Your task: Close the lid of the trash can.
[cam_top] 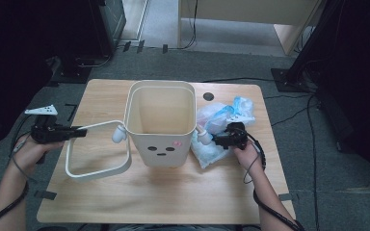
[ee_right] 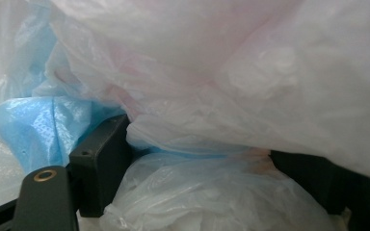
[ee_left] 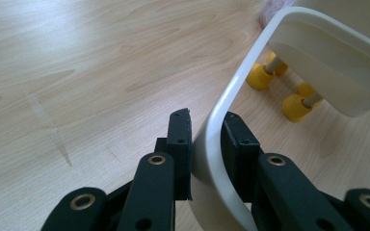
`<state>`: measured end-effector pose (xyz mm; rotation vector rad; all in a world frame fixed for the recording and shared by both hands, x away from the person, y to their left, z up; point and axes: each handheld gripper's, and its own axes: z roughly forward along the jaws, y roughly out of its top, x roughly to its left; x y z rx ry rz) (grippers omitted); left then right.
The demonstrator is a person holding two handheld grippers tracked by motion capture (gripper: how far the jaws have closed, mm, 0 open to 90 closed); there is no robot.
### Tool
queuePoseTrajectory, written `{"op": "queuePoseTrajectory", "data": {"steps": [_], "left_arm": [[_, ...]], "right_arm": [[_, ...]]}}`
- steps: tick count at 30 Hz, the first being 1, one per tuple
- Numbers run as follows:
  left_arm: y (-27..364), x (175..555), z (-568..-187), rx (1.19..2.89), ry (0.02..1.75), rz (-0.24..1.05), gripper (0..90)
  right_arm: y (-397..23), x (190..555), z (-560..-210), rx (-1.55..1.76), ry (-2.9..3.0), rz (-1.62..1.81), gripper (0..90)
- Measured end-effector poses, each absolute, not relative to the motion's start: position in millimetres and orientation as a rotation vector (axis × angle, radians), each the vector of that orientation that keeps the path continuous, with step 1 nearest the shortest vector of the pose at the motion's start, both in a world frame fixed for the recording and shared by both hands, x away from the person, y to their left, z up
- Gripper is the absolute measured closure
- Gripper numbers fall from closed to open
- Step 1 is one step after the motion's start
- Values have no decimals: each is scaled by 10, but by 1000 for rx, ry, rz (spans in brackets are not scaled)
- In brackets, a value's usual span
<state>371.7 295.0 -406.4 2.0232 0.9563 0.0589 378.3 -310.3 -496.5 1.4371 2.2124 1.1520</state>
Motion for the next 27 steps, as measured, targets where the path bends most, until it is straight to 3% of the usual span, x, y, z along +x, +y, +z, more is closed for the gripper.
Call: {"op": "queuePoseTrajectory", "data": {"steps": [27], "left_arm": [[3263, 3561, -3741, 2021, 963, 104, 760]], "right_arm": [[-3095, 3777, -4963, 1428, 2217, 1142, 228]]}}
